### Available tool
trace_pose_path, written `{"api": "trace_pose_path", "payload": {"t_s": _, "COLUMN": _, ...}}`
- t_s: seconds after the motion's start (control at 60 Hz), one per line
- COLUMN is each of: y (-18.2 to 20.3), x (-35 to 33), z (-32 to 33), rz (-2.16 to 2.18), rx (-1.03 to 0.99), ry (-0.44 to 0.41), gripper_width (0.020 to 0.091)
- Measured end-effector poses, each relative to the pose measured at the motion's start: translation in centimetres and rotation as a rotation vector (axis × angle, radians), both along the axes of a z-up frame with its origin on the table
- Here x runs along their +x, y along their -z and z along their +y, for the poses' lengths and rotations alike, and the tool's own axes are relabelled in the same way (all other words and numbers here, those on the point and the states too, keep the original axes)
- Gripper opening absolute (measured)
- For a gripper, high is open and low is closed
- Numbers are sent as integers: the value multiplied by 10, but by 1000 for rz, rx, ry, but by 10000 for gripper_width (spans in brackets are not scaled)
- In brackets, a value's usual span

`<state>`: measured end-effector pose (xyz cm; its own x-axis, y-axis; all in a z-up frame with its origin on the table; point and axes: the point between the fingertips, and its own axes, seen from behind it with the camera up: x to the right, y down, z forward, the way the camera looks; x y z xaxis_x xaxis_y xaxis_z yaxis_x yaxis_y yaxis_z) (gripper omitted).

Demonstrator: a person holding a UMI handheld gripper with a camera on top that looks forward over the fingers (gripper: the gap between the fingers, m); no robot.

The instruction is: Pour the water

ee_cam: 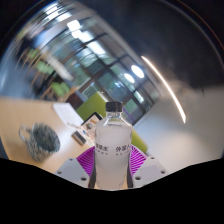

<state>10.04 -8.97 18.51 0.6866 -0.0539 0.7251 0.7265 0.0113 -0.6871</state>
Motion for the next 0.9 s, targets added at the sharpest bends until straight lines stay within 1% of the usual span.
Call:
{"api": "trace_pose_path", "payload": {"t_s": 0.033, "y": 5, "x": 11, "z": -9, "rz": 173, "rx": 5, "ry": -11, "gripper_width": 428}}
{"api": "trace_pose_path", "payload": {"t_s": 0.05, "y": 1, "x": 16, "z": -14, "rz": 262, "rx": 9, "ry": -20, "gripper_width": 428}}
{"api": "trace_pose_path", "payload": {"t_s": 0.1, "y": 19, "x": 26, "z": -27, "rz": 487, "rx": 5, "ry": -55, "gripper_width": 426}}
{"api": "trace_pose_path", "payload": {"t_s": 0.183, "y": 49, "x": 51, "z": -44, "rz": 738, "rx": -41, "ry": -49, "gripper_width": 425}}
{"api": "trace_pose_path", "payload": {"t_s": 0.317, "y": 77, "x": 83, "z": -79, "rz": 884, "rx": -54, "ry": -47, "gripper_width": 426}}
{"api": "trace_pose_path", "payload": {"t_s": 0.467, "y": 94, "x": 105, "z": -123, "rz": 901, "rx": -79, "ry": -39, "gripper_width": 436}}
{"api": "trace_pose_path", "payload": {"t_s": 0.5, "y": 95, "x": 109, "z": -136, "rz": 891, "rx": -90, "ry": -38, "gripper_width": 460}}
{"api": "trace_pose_path", "payload": {"t_s": 0.55, "y": 98, "x": 113, "z": -149, "rz": 872, "rx": -106, "ry": -38, "gripper_width": 461}}
{"api": "trace_pose_path", "payload": {"t_s": 0.567, "y": 94, "x": 117, "z": -162, "rz": 868, "rx": -108, "ry": -43, "gripper_width": 463}}
{"api": "trace_pose_path", "payload": {"t_s": 0.733, "y": 87, "x": 143, "z": -222, "rz": 864, "rx": -109, "ry": -45, "gripper_width": 486}}
{"api": "trace_pose_path", "payload": {"t_s": 0.783, "y": 83, "x": 153, "z": -241, "rz": 871, "rx": -104, "ry": -45, "gripper_width": 509}}
{"api": "trace_pose_path", "payload": {"t_s": 0.9, "y": 75, "x": 175, "z": -281, "rz": 868, "rx": -90, "ry": -33, "gripper_width": 591}}
